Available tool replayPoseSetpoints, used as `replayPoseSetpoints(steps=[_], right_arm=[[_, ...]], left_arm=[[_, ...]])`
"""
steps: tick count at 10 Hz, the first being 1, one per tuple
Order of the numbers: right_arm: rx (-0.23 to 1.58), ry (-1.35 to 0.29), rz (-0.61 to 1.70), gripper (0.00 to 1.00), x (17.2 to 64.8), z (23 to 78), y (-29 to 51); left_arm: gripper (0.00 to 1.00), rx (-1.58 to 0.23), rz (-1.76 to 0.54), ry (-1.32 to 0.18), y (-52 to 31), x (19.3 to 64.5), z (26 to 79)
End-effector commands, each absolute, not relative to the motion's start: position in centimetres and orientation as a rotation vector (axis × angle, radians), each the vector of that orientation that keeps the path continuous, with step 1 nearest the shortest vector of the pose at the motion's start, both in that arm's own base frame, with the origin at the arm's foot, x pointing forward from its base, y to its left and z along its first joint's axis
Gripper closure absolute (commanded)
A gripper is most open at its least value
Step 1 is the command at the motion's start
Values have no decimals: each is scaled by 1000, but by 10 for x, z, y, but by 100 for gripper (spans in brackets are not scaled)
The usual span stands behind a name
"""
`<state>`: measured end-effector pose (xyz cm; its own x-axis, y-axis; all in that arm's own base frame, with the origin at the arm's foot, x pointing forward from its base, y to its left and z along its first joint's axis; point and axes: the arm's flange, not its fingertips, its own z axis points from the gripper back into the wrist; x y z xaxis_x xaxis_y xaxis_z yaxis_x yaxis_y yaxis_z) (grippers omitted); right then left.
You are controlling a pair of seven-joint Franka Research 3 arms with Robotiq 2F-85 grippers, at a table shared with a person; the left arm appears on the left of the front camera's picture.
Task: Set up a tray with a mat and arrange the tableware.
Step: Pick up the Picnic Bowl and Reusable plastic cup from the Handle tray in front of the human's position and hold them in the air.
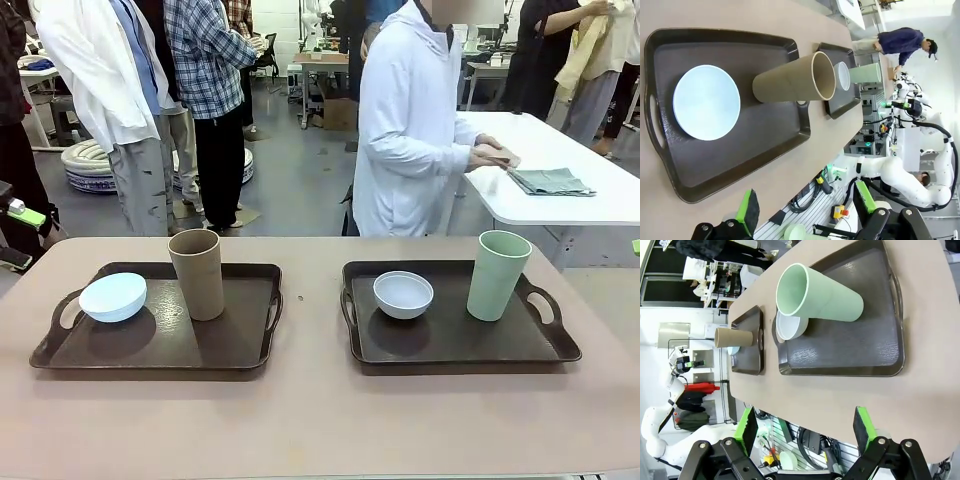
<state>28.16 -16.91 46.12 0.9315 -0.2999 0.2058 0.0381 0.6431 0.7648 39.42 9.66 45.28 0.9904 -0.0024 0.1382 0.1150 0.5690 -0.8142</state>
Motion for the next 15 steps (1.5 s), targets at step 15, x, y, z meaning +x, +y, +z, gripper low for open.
replayPoseSetpoints(steps=[15], right_arm=[[862,-330,-188,0,282,461,-170]], left_arm=[[0,-981,-64,-131,98,393,452]])
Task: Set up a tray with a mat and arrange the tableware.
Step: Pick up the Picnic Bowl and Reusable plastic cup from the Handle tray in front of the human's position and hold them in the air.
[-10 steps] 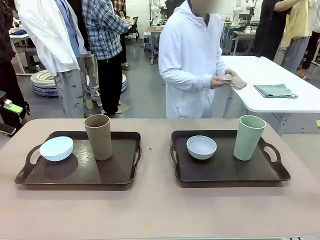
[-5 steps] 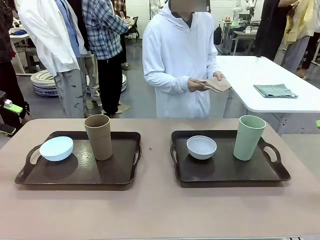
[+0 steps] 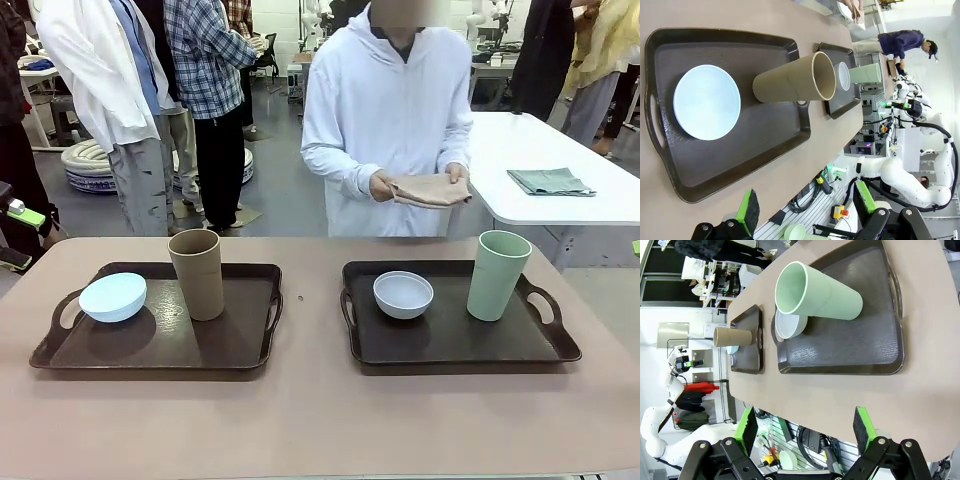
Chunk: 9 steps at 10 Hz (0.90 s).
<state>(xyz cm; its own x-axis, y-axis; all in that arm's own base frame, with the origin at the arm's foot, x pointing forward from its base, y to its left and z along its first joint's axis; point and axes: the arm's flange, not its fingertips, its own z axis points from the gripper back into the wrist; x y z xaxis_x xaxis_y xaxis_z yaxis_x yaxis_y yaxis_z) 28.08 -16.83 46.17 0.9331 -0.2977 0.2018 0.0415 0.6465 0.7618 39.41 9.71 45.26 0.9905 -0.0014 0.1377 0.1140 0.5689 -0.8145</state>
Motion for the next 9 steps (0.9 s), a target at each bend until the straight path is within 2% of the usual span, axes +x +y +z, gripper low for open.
replayPoseSetpoints(steps=[1,9], right_arm=[[862,-330,-188,0,282,461,-170],[862,-330,-188,0,282,461,-170]], left_arm=[[0,-981,-64,-131,98,393,452],[0,-981,-64,-131,98,393,452]])
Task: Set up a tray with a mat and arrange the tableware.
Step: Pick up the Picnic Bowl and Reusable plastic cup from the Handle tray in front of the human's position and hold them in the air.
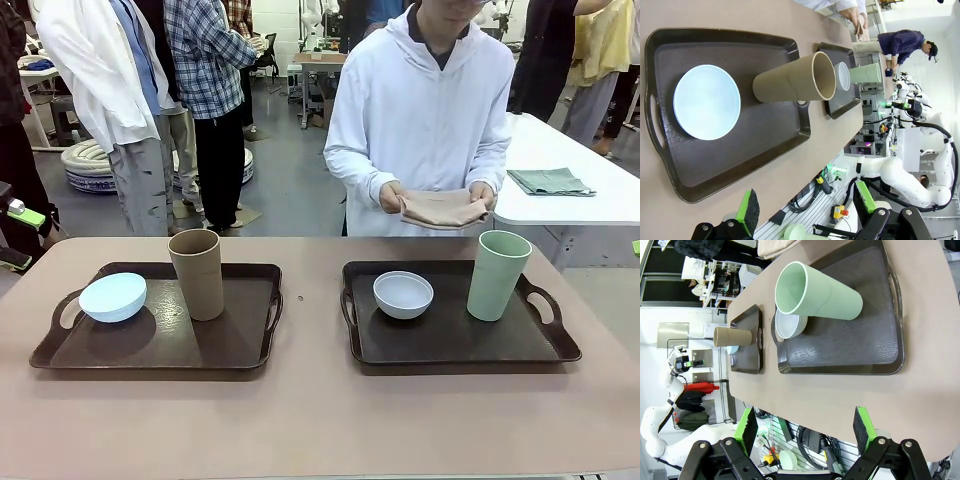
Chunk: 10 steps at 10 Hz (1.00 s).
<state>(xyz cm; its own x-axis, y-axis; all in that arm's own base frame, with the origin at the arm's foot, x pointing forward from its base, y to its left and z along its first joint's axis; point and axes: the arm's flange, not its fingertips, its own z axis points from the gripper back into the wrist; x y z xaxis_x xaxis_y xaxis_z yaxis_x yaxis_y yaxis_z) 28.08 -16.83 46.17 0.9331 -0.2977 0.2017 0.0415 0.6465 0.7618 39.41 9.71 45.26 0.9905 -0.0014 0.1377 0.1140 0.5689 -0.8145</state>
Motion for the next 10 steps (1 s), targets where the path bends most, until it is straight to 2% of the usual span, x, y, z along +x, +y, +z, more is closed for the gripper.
replayPoseSetpoints(steps=[1,10], right_arm=[[862,-330,-188,0,282,461,-170],[862,-330,-188,0,282,461,-170]], left_arm=[[0,-981,-64,-131,98,393,452],[0,-981,-64,-131,98,393,452]])
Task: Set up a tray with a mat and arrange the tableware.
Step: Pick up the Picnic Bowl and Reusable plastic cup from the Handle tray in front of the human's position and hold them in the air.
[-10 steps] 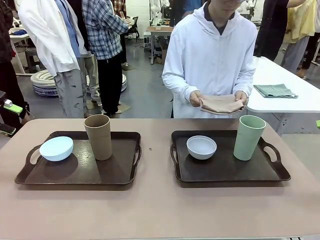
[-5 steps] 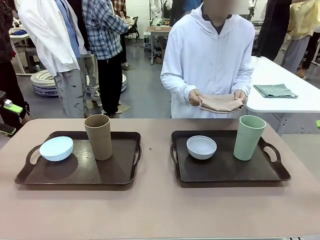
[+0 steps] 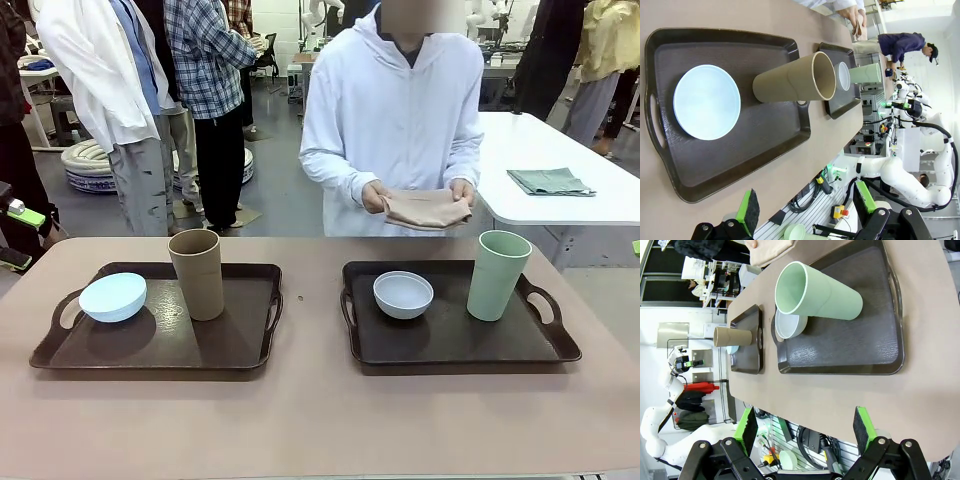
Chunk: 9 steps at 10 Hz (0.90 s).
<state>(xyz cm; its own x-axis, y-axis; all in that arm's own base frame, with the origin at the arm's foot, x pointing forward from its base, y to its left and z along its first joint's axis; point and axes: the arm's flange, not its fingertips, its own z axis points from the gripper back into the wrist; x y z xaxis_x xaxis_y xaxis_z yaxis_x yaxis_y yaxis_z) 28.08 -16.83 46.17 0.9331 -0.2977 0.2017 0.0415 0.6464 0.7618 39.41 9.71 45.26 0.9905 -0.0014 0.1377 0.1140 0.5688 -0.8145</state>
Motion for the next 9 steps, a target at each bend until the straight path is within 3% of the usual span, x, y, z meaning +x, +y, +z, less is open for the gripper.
replayPoseSetpoints(steps=[1,4,7,9], right_arm=[[862,-330,-188,0,282,461,-170],[831,-310,-67,0,297,468,-173],[751,-426,300,0,324,494,-188],[739,-456,513,0,345,503,-191]], left_arm=[[0,-981,-64,-131,98,393,452],[0,-827,-97,-193,71,399,488],[0,-635,-179,-358,8,390,577],[0,-505,-231,-383,-60,396,610]])
